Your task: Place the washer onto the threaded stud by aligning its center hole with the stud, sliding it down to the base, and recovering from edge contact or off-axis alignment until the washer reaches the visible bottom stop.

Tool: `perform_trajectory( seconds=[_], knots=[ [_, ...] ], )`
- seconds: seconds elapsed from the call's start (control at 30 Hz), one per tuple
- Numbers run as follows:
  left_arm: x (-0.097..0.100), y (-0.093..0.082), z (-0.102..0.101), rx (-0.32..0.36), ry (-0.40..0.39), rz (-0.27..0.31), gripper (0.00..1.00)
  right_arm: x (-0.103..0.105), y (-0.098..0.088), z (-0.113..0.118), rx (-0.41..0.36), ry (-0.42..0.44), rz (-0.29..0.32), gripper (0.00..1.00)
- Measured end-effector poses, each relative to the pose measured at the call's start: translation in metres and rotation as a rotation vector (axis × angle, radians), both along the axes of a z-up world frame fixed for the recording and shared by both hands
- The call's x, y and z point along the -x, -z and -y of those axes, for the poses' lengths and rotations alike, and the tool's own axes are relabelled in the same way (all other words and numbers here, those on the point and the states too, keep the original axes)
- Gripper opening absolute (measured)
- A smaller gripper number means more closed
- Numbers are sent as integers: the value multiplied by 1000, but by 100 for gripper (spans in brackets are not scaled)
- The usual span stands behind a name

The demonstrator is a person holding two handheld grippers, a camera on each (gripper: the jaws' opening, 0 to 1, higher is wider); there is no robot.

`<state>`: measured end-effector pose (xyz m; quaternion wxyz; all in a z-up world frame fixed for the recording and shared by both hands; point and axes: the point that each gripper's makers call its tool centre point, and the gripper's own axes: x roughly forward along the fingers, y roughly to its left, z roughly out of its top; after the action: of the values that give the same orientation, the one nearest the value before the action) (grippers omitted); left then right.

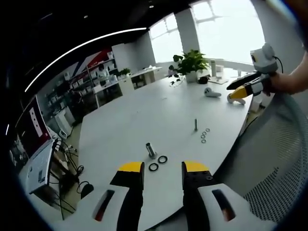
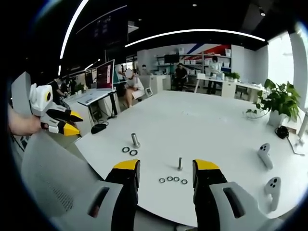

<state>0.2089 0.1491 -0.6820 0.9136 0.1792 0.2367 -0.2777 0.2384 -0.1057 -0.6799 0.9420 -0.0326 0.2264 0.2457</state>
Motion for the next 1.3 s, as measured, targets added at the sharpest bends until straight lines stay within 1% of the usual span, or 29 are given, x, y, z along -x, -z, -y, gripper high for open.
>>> perform_trajectory(
  seconds=[0.17,0.47,0.77,1.3],
  knots=[
    [0,0,-2,9,-7,-3,29,0,0,-2,6,-7,2,46],
    [1,3,-3,-4,-9,-13,29,1,1,-2,6,-5,-3,46],
    [0,3,-3,-5,-10,-9,29,1,1,-1,10,-7,-1,46],
    [1,8,-2,-23,-6,-31,29,-1,-1,0,-5,-1,7,46]
  ],
)
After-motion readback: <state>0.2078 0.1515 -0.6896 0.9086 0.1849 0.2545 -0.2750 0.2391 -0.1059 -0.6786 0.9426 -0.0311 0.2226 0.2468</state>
